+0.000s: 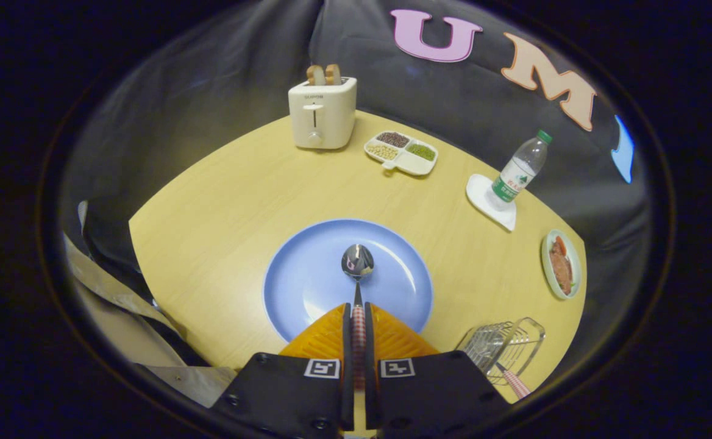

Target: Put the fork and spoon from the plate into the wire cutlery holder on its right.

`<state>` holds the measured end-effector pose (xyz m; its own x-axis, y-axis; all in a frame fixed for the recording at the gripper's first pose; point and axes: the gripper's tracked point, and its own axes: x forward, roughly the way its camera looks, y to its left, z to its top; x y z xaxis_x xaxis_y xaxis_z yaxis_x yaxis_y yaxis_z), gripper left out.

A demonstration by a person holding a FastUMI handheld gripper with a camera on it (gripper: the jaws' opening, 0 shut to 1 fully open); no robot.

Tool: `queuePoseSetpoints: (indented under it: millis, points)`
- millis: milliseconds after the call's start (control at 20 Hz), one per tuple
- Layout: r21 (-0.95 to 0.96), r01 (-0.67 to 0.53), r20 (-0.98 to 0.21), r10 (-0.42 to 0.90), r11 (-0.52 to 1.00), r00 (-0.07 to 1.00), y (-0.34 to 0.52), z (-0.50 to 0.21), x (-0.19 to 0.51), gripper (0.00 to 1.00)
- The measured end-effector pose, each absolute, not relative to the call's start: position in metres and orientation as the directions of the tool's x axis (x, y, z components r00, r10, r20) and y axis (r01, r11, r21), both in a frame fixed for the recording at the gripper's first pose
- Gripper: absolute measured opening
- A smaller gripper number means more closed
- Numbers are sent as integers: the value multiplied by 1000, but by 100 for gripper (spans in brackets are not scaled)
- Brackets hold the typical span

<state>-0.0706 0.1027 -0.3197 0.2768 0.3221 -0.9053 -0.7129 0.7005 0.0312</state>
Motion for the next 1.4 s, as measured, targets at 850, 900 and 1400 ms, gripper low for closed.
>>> queuePoseSetpoints:
  millis: [850,900,1400]
  points:
    - [-44,-605,-936,180,795,304,-44,-250,-21,10]
    - [-53,-605,-937,169,794,305,-53,-248,-19,10]
    - [-52,-636,-973,104,770,204,-106,-251,-24,10]
